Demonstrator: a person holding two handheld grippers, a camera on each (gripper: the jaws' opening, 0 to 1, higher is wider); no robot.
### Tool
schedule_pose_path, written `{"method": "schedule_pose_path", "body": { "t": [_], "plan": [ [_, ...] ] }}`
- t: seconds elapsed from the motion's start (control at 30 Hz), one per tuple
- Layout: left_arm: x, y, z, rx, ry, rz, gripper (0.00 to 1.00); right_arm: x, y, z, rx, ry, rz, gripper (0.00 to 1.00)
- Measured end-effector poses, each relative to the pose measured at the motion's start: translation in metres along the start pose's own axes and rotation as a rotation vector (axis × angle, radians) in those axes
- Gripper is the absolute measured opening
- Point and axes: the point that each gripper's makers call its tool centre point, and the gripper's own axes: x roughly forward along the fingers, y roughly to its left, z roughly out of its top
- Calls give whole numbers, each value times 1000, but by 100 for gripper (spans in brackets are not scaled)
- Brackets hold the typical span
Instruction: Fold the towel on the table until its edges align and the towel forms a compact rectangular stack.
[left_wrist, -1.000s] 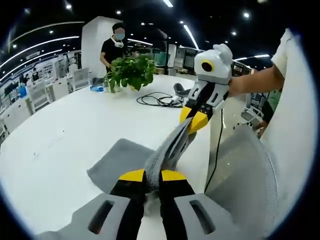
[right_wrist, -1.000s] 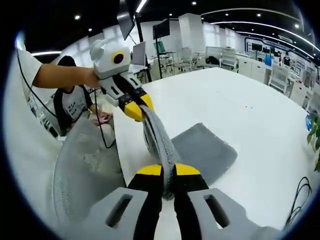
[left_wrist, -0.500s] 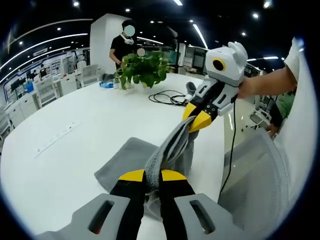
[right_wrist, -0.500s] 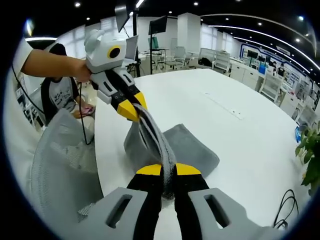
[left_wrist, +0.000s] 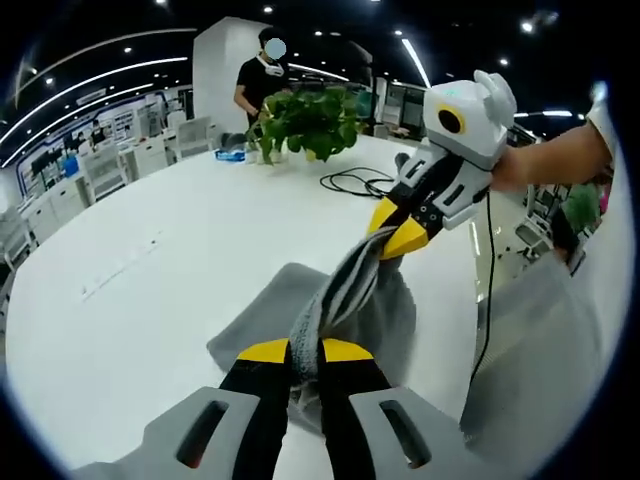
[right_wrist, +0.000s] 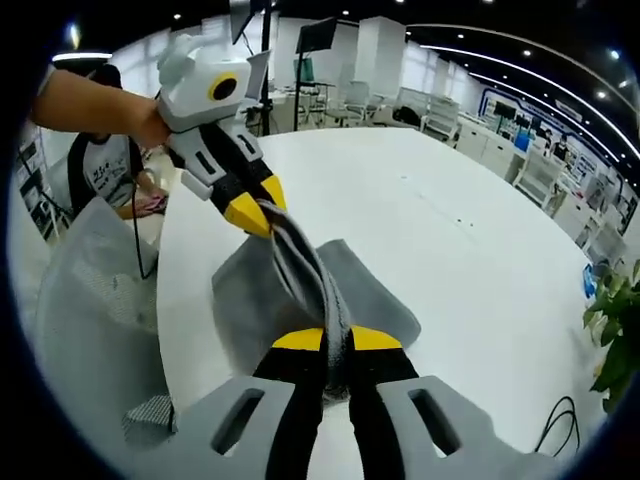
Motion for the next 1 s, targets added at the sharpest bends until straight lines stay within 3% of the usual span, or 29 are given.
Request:
{"method": "schedule_pose_path", "body": {
  "t": [1.0],
  "plan": [
    [41, 34, -19, -11, 52, 15, 10, 45, -37, -20, -6, 76, -43, 8]
  ]
}}
